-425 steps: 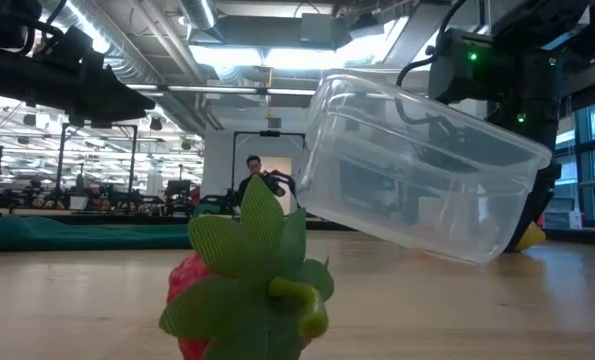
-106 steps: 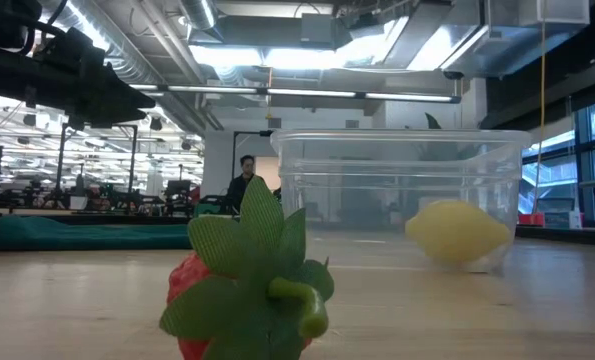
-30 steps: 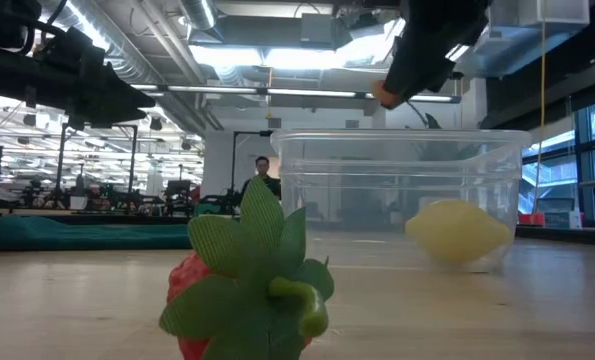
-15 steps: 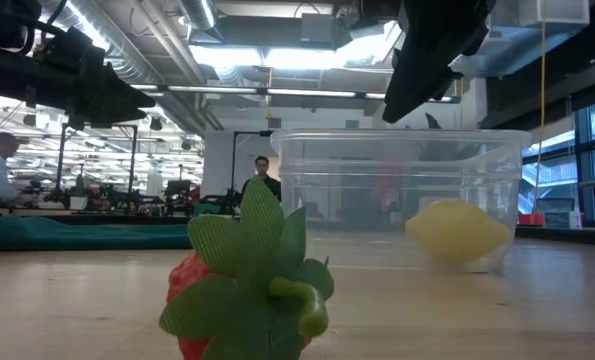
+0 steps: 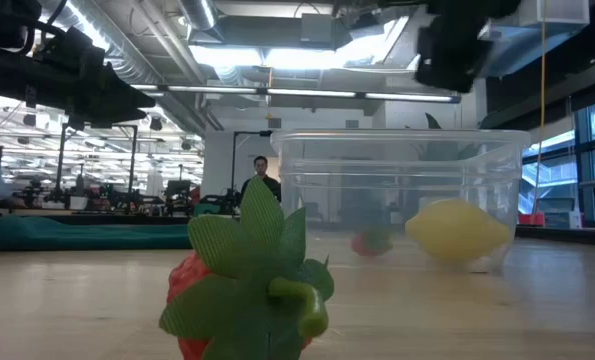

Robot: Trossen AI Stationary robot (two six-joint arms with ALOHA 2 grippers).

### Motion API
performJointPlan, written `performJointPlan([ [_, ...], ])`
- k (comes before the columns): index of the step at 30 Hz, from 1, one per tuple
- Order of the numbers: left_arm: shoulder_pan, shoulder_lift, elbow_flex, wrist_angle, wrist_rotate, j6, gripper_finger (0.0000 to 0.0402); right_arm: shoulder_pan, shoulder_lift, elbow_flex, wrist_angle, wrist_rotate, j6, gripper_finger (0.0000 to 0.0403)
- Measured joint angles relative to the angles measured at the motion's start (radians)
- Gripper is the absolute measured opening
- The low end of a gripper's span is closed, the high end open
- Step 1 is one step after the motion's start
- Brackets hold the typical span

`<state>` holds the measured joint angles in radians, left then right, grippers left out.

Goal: Pick and placing Produce into tupperware
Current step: Put the blueberry into the transparent bin

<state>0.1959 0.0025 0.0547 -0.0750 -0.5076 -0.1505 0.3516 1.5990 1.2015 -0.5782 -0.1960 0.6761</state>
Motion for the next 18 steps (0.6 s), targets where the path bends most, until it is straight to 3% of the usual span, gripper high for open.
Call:
performJointPlan([
  [4,0.000,0.000,0.000,0.000,0.000,0.000,0.0250,0.057,-0.002,0.000,-0.077,-0.088,0.140,0.0189],
  [11,0.000,0.000,0.000,0.000,0.000,0.000,0.0250,0.180,-0.002,0.000,-0.165,-0.108,0.300,0.0271],
  [18,0.000,0.000,0.000,0.000,0.000,0.000,0.0250,0.323,-0.002,0.000,-0.120,0.074,0.300,0.0311],
])
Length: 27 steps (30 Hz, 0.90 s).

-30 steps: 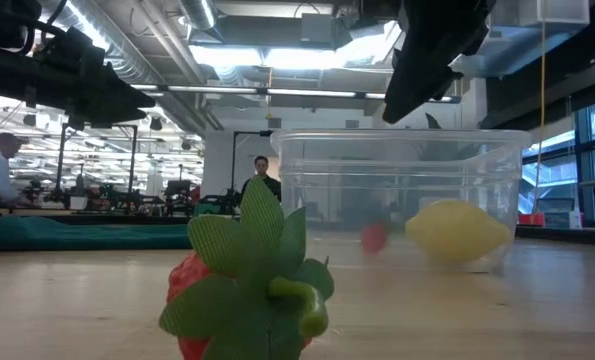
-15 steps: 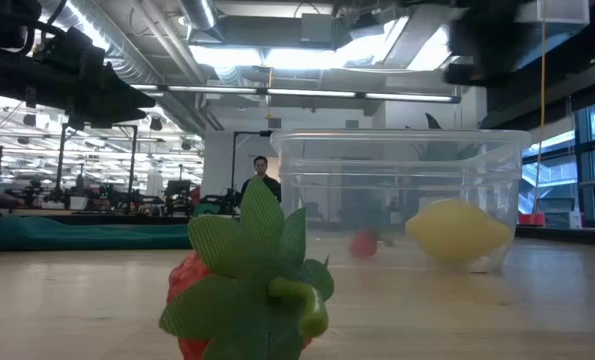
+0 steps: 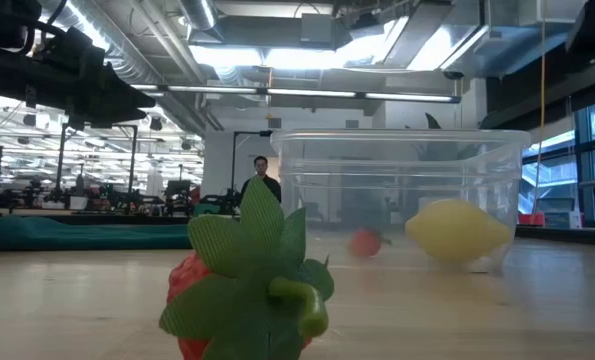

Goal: Pick and placing Produce into tupperware
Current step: Put the blueberry into the transparent bin

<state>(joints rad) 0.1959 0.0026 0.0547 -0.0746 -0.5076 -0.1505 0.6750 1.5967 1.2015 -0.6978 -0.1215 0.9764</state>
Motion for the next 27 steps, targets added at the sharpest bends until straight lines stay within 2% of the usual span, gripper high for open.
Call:
performJointPlan([
  [6,0.000,0.000,0.000,0.000,0.000,0.000,0.0250,0.119,0.012,0.000,0.019,0.107,-0.040,0.0312],
  [10,0.000,0.000,0.000,0.000,0.000,0.000,0.0250,0.156,0.050,0.000,0.027,0.177,-0.042,0.0312],
  [22,0.000,0.000,0.000,-0.003,0.000,0.000,0.0250,0.183,0.253,0.000,0.100,0.174,-0.118,0.0310],
  [27,0.000,0.000,0.000,-0.005,0.000,0.000,0.0250,0.212,0.288,0.000,0.104,0.171,-0.116,0.0285],
])
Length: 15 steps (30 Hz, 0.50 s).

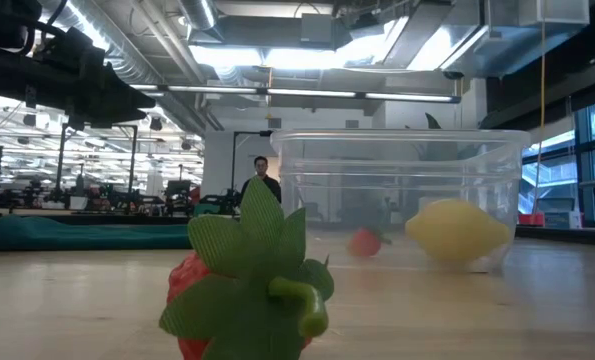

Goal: Pick and placing Produce into tupperware
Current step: Put the blueberry into the transparent bin

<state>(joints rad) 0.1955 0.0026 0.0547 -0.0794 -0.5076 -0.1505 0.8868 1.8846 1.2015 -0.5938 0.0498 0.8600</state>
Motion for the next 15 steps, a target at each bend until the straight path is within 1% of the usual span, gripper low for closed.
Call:
performJointPlan([
  [7,0.000,0.000,0.000,-0.001,0.000,0.000,0.0250,0.023,0.008,0.000,0.056,0.001,-0.005,0.0245],
  [15,0.000,0.000,0.000,-0.002,0.000,0.003,0.0250,0.021,0.022,0.000,0.061,0.009,-0.005,0.0227],
])
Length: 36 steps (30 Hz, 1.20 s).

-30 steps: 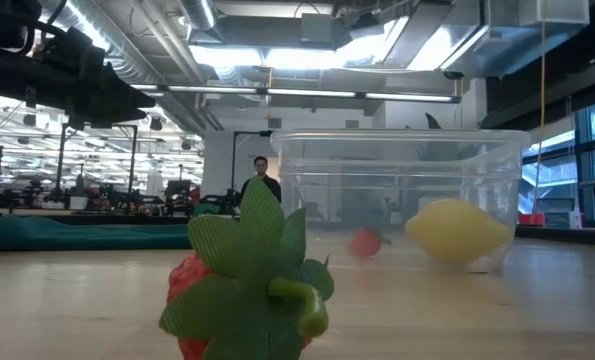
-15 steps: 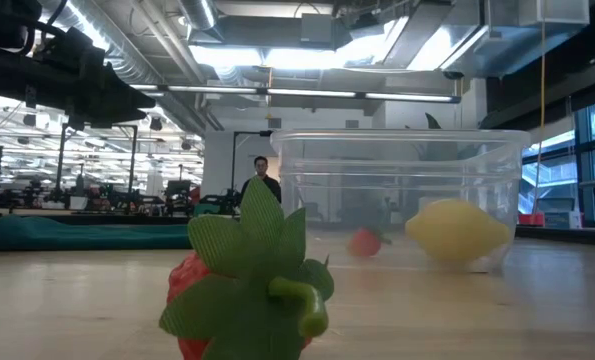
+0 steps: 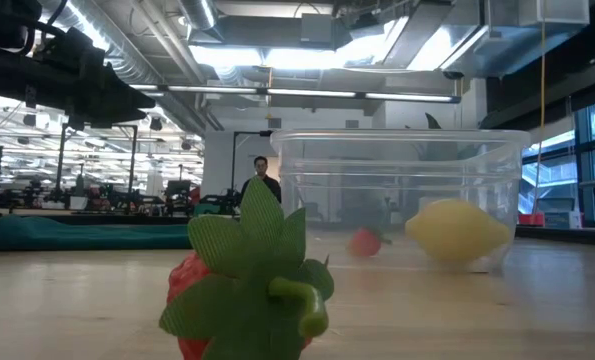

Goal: Pick and placing Produce into tupperware
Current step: Put the blueberry into the transparent bin

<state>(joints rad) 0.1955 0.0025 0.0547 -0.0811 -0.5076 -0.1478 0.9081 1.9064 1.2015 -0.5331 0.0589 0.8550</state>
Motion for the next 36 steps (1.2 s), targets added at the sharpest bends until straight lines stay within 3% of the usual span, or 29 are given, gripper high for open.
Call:
performJointPlan([
  [30,0.000,0.000,0.000,-0.001,0.000,-0.007,0.0250,0.007,0.048,0.003,0.012,0.050,0.030,0.0225],
  [36,0.000,0.000,0.000,-0.001,0.000,-0.007,0.0250,0.007,0.048,0.003,0.004,0.054,0.030,0.0201],
])
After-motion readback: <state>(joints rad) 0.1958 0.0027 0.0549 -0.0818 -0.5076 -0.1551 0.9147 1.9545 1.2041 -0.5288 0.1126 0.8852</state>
